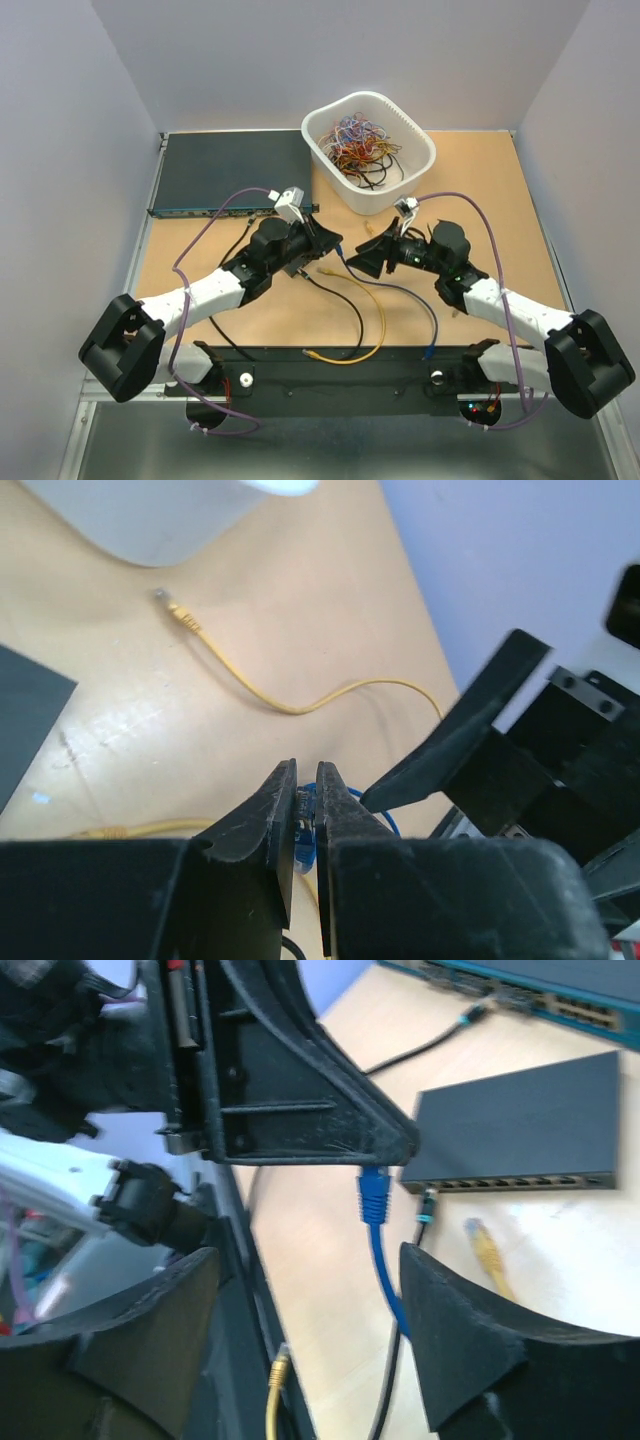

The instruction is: Insert the plug into the switch port

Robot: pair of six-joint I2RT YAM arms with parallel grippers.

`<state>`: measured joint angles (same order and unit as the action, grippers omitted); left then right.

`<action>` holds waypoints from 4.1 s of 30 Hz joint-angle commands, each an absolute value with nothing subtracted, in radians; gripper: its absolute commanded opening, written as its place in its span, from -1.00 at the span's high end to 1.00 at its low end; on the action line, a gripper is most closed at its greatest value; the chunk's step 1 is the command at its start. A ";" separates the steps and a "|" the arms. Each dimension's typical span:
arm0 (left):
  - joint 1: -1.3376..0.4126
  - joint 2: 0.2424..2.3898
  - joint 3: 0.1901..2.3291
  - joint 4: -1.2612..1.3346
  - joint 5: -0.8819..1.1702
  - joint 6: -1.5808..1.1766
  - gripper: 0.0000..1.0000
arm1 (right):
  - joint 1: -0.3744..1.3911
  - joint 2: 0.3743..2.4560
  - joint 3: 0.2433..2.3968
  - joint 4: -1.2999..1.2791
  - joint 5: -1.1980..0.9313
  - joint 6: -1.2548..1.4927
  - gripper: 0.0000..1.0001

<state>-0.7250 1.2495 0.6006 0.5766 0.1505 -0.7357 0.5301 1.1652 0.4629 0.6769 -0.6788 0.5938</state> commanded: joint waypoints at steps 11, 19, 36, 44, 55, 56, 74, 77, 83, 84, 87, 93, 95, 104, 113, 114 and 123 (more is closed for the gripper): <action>-0.732 1.296 0.723 0.333 0.011 -0.807 1.00 | 0.679 1.137 0.667 0.219 -0.221 0.301 -0.24; -0.732 1.298 0.712 0.348 0.017 -0.804 1.00 | 0.790 1.252 0.735 0.219 -0.138 0.278 -0.14; -0.732 1.305 0.700 0.373 0.037 -0.799 1.00 | 0.805 1.325 0.758 0.253 -0.090 0.293 0.11; -0.732 1.307 0.696 0.373 0.035 -0.798 1.00 | 0.807 1.348 0.767 0.276 -0.113 0.302 0.11; -0.732 1.313 0.695 0.380 0.041 -0.798 1.00 | 0.810 1.381 0.782 0.291 -0.123 0.313 0.32; -0.732 1.312 0.695 0.380 0.044 -0.798 1.00 | 0.810 1.384 0.782 0.290 -0.123 0.313 0.33; -0.732 1.319 0.687 0.396 0.037 -0.798 1.00 | 0.811 1.378 0.755 0.298 -0.032 0.316 0.99; -0.732 1.324 0.689 0.396 0.035 -0.798 1.00 | 0.811 1.368 0.752 0.287 -0.025 0.314 0.85; -0.732 1.331 0.692 0.396 0.037 -0.798 1.00 | 0.811 1.347 0.747 0.281 -0.011 0.310 0.50; -0.732 1.330 0.692 0.397 0.035 -0.798 1.00 | 0.811 1.342 0.747 0.281 -0.009 0.310 0.46; -0.732 1.331 0.695 0.397 0.035 -0.798 1.00 | 0.810 1.338 0.749 0.276 -0.009 0.308 0.29; -0.732 1.333 0.696 0.397 0.035 -0.798 1.00 | 0.811 1.342 0.747 0.275 -0.011 0.310 0.27; -0.732 1.331 0.696 0.397 0.035 -0.798 1.00 | 0.811 1.348 0.749 0.276 -0.012 0.310 0.29; -0.732 1.327 0.693 0.396 0.034 -0.798 1.00 | 0.811 1.371 0.749 0.279 -0.032 0.321 0.40; -0.732 1.322 0.692 0.399 0.032 -0.801 1.00 | 0.811 1.371 0.736 0.291 -0.031 0.325 0.46; -0.732 1.322 0.689 0.400 0.034 -0.802 1.00 | 0.810 1.374 0.736 0.294 -0.032 0.327 0.46; -0.732 1.321 0.690 0.403 0.032 -0.804 1.00 | 0.813 1.390 0.726 0.308 -0.040 0.336 0.45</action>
